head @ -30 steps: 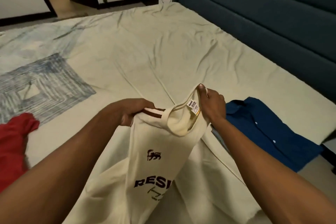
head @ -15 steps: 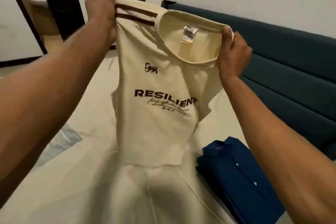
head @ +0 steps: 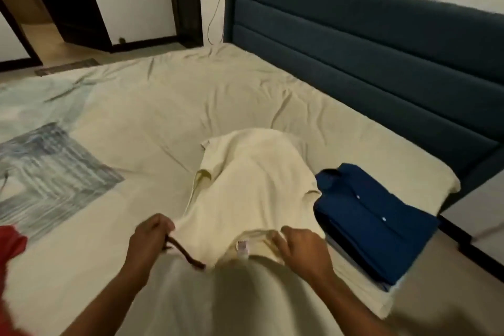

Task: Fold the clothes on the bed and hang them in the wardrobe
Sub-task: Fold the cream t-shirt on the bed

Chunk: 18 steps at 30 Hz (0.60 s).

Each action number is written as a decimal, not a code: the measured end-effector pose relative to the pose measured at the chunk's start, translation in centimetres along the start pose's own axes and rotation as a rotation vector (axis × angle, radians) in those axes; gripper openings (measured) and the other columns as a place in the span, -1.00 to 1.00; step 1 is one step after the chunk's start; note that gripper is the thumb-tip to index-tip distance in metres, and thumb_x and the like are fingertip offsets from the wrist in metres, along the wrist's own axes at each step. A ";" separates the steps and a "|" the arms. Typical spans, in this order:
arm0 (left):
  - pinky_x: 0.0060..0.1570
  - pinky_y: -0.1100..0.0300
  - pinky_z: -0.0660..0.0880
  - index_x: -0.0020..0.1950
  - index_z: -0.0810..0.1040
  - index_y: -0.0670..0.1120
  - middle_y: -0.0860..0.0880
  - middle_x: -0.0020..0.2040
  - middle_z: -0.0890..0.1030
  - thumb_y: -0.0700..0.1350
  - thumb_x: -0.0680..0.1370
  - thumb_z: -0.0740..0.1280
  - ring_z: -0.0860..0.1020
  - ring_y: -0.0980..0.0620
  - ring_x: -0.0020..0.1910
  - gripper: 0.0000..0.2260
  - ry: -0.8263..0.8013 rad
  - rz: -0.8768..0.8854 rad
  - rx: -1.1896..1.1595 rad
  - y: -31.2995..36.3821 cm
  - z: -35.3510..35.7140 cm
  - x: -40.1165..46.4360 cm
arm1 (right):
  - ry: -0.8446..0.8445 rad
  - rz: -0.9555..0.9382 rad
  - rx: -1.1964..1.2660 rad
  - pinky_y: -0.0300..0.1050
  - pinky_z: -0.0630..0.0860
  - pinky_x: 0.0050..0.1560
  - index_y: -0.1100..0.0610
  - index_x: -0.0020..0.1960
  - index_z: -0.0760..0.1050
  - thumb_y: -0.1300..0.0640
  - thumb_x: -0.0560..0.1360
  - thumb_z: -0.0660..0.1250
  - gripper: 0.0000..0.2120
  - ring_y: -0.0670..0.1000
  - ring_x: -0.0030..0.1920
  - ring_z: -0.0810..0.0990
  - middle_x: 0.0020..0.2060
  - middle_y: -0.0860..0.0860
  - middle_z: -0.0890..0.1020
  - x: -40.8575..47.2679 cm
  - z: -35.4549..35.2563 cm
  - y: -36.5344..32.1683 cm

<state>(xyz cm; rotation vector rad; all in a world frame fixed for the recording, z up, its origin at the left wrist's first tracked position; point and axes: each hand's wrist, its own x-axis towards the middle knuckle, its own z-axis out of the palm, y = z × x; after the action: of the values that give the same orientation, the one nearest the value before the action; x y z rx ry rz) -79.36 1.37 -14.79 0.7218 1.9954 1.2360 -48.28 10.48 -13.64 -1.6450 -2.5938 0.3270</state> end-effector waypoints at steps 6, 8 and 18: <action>-0.27 0.18 0.49 -0.32 0.58 -0.07 -0.07 -0.33 0.63 -0.07 0.43 0.40 0.59 -0.05 -0.29 -0.85 -0.255 -0.182 0.314 -14.8 -2.8 -4.8 | -0.472 0.038 -0.120 -0.03 0.41 0.00 0.02 0.17 0.51 -0.25 0.63 0.03 -0.57 0.13 0.20 0.56 0.15 0.06 0.61 -9.4 13.0 0.0; -0.26 0.15 0.44 -0.34 0.55 -0.05 -0.03 -0.36 0.61 -0.05 0.44 0.40 0.55 -0.01 -0.30 -0.82 -0.324 -0.193 0.404 -16.9 -4.0 -6.1 | -0.589 0.035 -0.154 -0.03 0.44 0.14 0.01 0.28 0.45 -0.23 0.63 0.06 -0.58 0.13 0.27 0.52 0.24 0.06 0.56 -11.7 14.6 0.2; -0.17 0.31 0.47 -0.49 0.59 0.15 0.07 -0.34 0.65 0.05 0.23 0.25 0.60 0.15 -0.22 -0.84 -0.591 -0.248 0.602 -19.6 -7.8 -8.2 | -0.711 0.117 -0.292 -0.04 0.44 0.23 0.03 0.47 0.33 -0.25 0.59 0.09 -0.44 0.10 0.33 0.51 0.36 0.03 0.51 -13.8 15.2 -2.7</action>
<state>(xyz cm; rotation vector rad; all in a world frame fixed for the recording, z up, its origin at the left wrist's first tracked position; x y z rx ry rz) -82.37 -16.76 -28.01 0.9488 1.8569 0.2095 -47.09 -5.32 -26.98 -2.0871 -3.1680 0.6753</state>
